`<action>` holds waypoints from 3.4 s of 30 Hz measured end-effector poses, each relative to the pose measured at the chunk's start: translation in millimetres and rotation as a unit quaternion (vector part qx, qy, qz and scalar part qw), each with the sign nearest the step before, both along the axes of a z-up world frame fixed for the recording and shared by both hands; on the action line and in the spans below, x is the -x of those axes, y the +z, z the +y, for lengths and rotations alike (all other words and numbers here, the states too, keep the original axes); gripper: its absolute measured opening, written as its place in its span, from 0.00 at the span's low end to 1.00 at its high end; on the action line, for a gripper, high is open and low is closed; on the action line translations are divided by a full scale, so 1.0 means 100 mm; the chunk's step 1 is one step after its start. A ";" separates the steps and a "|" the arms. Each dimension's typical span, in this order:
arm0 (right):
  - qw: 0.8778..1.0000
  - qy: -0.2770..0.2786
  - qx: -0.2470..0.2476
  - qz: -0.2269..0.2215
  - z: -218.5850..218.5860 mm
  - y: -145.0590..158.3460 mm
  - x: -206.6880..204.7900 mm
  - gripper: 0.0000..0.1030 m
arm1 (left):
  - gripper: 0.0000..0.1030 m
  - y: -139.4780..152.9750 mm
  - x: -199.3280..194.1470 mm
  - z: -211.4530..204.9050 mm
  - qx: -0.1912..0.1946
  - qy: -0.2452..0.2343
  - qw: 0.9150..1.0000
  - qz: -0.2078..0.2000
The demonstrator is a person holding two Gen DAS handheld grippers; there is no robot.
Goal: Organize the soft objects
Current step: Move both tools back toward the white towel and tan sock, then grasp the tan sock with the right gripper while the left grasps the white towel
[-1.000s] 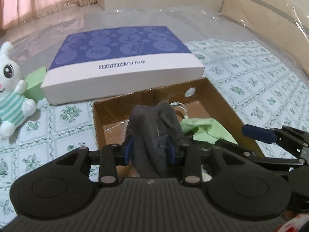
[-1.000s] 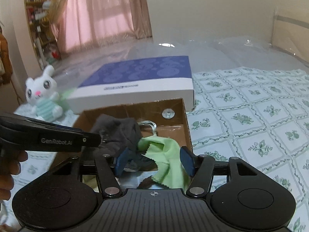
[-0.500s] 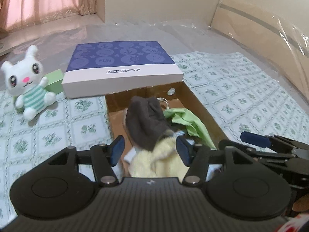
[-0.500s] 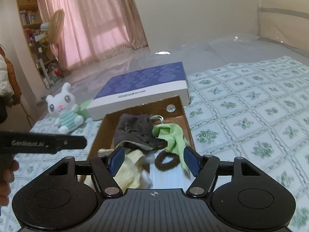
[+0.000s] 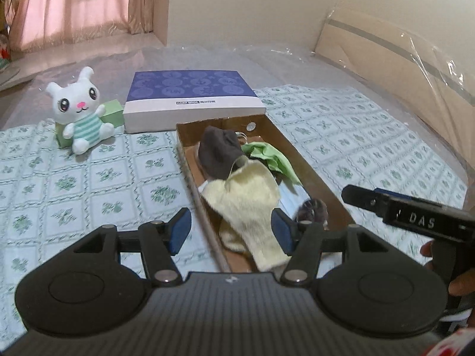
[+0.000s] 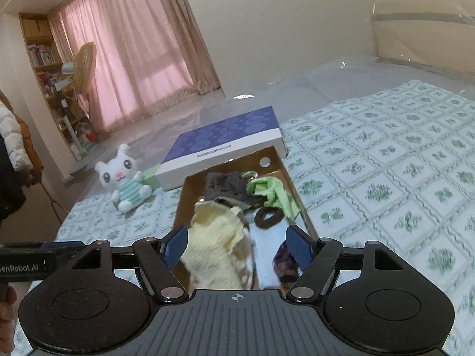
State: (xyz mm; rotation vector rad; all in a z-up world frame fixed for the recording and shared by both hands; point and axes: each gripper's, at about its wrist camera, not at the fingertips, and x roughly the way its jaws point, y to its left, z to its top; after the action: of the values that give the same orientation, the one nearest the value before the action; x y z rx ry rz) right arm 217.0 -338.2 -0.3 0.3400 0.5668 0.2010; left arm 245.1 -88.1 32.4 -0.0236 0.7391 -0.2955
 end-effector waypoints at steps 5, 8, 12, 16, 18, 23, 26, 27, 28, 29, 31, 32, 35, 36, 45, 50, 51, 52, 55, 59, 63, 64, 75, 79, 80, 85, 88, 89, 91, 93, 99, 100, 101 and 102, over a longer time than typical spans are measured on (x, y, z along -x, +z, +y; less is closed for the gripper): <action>1.000 0.010 -0.002 0.010 0.09 -0.01 0.30 0.71 | 0.55 0.05 0.41 0.16 0.007 0.012 1.000 -0.007; 1.000 0.011 -0.001 0.015 0.13 -0.01 0.47 0.71 | 0.55 0.07 0.62 0.28 0.008 0.025 1.000 -0.009; 1.000 0.016 0.001 0.016 0.18 0.00 0.62 0.71 | 0.55 0.05 0.84 0.43 0.010 0.042 0.999 -0.006; 1.000 0.023 0.006 0.014 0.24 0.02 0.74 0.71 | 0.55 0.03 1.06 0.56 0.011 0.055 0.998 -0.002; 1.000 0.026 0.011 0.012 0.28 0.03 0.79 0.71 | 0.55 0.01 1.15 0.60 0.010 0.063 0.998 -0.001; 0.999 0.034 0.016 0.017 0.37 -0.02 0.88 0.71 | 0.55 -0.04 1.34 0.71 0.011 0.079 0.997 0.006; 0.999 0.044 0.015 0.023 0.44 -0.06 0.92 0.71 | 0.56 -0.08 1.44 0.78 0.008 0.088 0.996 0.010; 0.998 0.047 0.016 0.024 0.46 -0.07 0.93 0.71 | 0.56 -0.10 1.47 0.80 0.006 0.091 0.996 0.011; 0.998 0.051 0.016 0.025 0.49 -0.08 0.94 0.71 | 0.56 -0.12 1.50 0.83 0.004 0.096 0.995 0.014; 0.998 0.055 0.016 0.025 0.51 -0.08 0.95 0.71 | 0.56 -0.14 1.52 0.86 0.003 0.098 0.995 0.016; 0.997 0.064 0.016 0.026 0.57 -0.10 0.97 0.71 | 0.56 -0.18 1.57 0.91 0.001 0.106 0.994 0.022; 0.997 0.070 0.017 0.027 0.60 -0.10 0.98 0.71 | 0.56 -0.20 1.59 0.94 0.001 0.110 0.994 0.025; 0.996 0.085 0.019 0.029 0.69 -0.14 0.99 0.71 | 0.56 -0.26 1.64 1.03 -0.002 0.121 0.992 0.033; 0.995 0.089 0.021 0.030 0.72 -0.15 1.00 0.71 | 0.56 -0.28 1.66 1.05 -0.003 0.124 0.992 0.036; 0.989 0.135 0.034 0.041 1.01 -0.27 1.00 0.71 | 0.56 -0.43 1.73 1.21 -0.014 0.151 0.987 0.055; 0.986 0.154 0.041 0.053 1.16 -0.37 0.99 0.71 | 0.56 -0.48 1.73 1.24 -0.017 0.158 0.986 0.059; 0.985 0.158 0.043 0.055 1.19 -0.39 0.98 0.71 | 0.56 -0.49 1.72 1.24 -0.018 0.159 0.985 0.061; 0.984 0.162 0.045 0.056 1.22 -0.41 0.98 0.71 | 0.56 -0.50 1.71 1.25 -0.019 0.160 0.985 0.063; 0.981 0.175 0.055 0.062 1.33 -0.48 0.95 0.71 | 0.56 -0.54 1.69 1.27 -0.019 0.166 0.984 0.068; 0.977 0.192 0.067 0.067 1.47 -0.58 0.90 0.71 | 0.56 -0.60 1.63 1.30 -0.024 0.171 0.982 0.074; 0.973 0.205 0.075 0.071 1.59 -0.65 0.82 0.71 | 0.56 -0.67 1.57 1.35 -0.028 0.177 0.981 0.080; 0.972 0.208 0.078 0.072 1.63 -0.67 0.80 0.71 | 0.56 -0.68 1.55 1.36 -0.029 0.179 0.980 0.080; 0.967 0.225 0.098 0.068 2.02 -0.88 0.47 0.71 | 0.56 -0.87 1.30 1.51 -0.050 0.194 0.976 0.080; 0.964 0.234 0.106 0.064 2.21 -0.99 0.34 0.71 | 0.56 -0.96 1.20 1.60 -0.056 0.200 0.975 0.081; 0.964 0.235 0.107 0.064 2.25 -1.02 0.31 0.71 | 0.56 -0.99 1.17 1.62 -0.058 0.200 0.975 0.082; 0.962 0.239 0.115 0.057 2.45 -1.15 0.19 0.70 | 0.56 -1.10 1.04 1.69 -0.055 0.200 0.975 0.085; 0.960 0.248 0.121 0.049 2.56 -1.22 0.14 0.57 | 0.56 -1.14 0.97 1.72 -0.054 0.198 0.975 0.084; 0.959 0.248 0.125 0.050 2.60 -1.25 0.12 0.56 | 0.56 -1.15 0.94 1.73 -0.053 0.197 0.975 0.084; 0.960 0.247 0.126 0.051 2.63 -1.29 0.08 0.52 | 0.56 -1.17 0.90 1.74 -0.051 0.197 0.976 0.083; 0.961 0.242 0.125 0.051 2.64 -1.33 0.04 0.49 | 0.56 -1.17 0.84 1.75 -0.047 0.197 0.976 0.080; 0.964 0.228 0.126 0.051 2.51 -1.36 -0.10 0.45 | 0.56 -1.26 0.62 1.66 -0.040 0.175 0.981 0.078; 0.965 0.225 0.128 0.050 2.49 -1.37 -0.12 0.45 | 0.56 -1.28 0.57 1.63 -0.045 0.173 0.981 0.075; 0.965 0.223 0.128 0.048 2.46 -1.36 -0.14 0.44 | 0.56 -1.31 0.53 1.60 -0.050 0.169 0.982 0.074; 0.966 0.221 0.128 0.046 2.43 -1.36 -0.16 0.44 | 0.56 -1.33 0.49 1.59 -0.053 0.167 0.982 0.073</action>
State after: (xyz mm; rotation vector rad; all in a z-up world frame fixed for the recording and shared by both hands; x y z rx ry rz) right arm 232.8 -94.9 -136.3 -0.0343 0.7476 0.5386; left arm 195.9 70.9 -100.9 -0.0683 0.8820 0.0675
